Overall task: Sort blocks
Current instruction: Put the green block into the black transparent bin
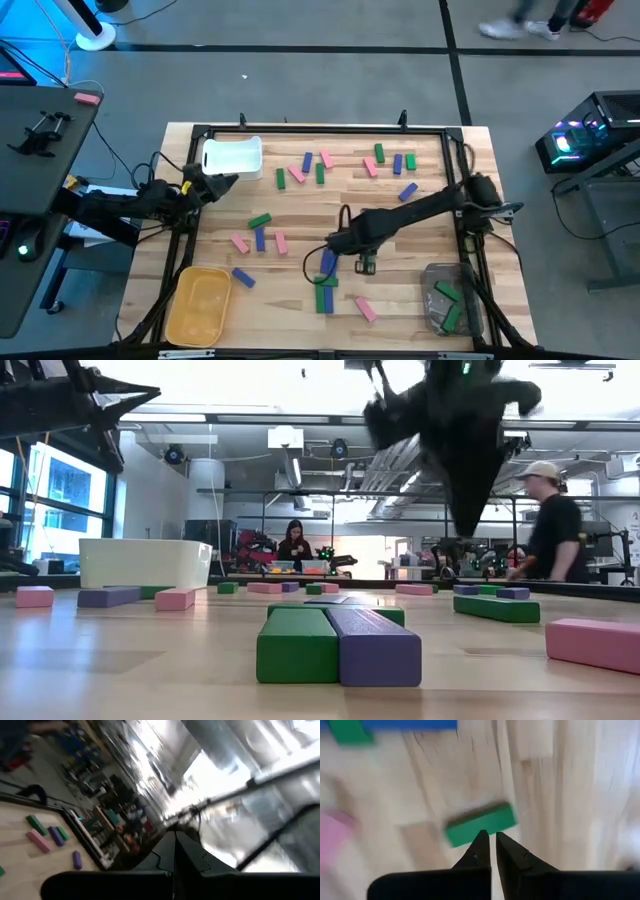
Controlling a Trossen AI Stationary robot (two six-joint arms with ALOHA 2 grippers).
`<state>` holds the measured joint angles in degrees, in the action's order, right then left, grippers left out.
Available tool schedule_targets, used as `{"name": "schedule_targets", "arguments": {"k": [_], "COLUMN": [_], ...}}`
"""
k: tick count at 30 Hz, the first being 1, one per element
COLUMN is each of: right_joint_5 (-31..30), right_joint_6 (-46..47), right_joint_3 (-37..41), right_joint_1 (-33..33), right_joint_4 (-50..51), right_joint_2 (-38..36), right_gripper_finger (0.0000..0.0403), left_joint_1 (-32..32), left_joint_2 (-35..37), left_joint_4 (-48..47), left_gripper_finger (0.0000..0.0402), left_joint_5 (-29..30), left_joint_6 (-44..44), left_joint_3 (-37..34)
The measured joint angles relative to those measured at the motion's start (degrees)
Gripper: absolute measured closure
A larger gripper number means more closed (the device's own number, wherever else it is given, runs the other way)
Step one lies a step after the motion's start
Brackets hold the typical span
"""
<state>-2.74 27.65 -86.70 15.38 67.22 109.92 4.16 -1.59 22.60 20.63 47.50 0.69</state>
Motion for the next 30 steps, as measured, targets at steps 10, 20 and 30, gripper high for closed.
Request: {"name": "schedule_targets", "arguments": {"k": [10, 20, 30], "right_joint_5": [2.03, 7.05, 6.91], "right_joint_6": [31.44, 42.41, 44.58], "right_joint_3": [5.02, 11.46, 16.88], "right_joint_1": [5.37, 1.68, -2.19], "right_joint_4": [-6.67, -12.13, -17.05], "right_joint_2": [-4.80, -4.93, -4.69], "right_gripper_finger": [0.0392, 0.0217, 0.0157], "left_joint_1": [0.00, -0.07, -0.07], "left_joint_2": [-18.50, -42.37, -49.07], "left_joint_4": [-15.77, -47.71, -48.58], "left_gripper_finger": [0.0309, 0.0163, 0.0148], "left_joint_5": [-10.15, -9.50, -9.75], "left_joint_6": [-17.70, -30.70, -28.57], "left_joint_3": [16.89, 44.23, 46.51]}}
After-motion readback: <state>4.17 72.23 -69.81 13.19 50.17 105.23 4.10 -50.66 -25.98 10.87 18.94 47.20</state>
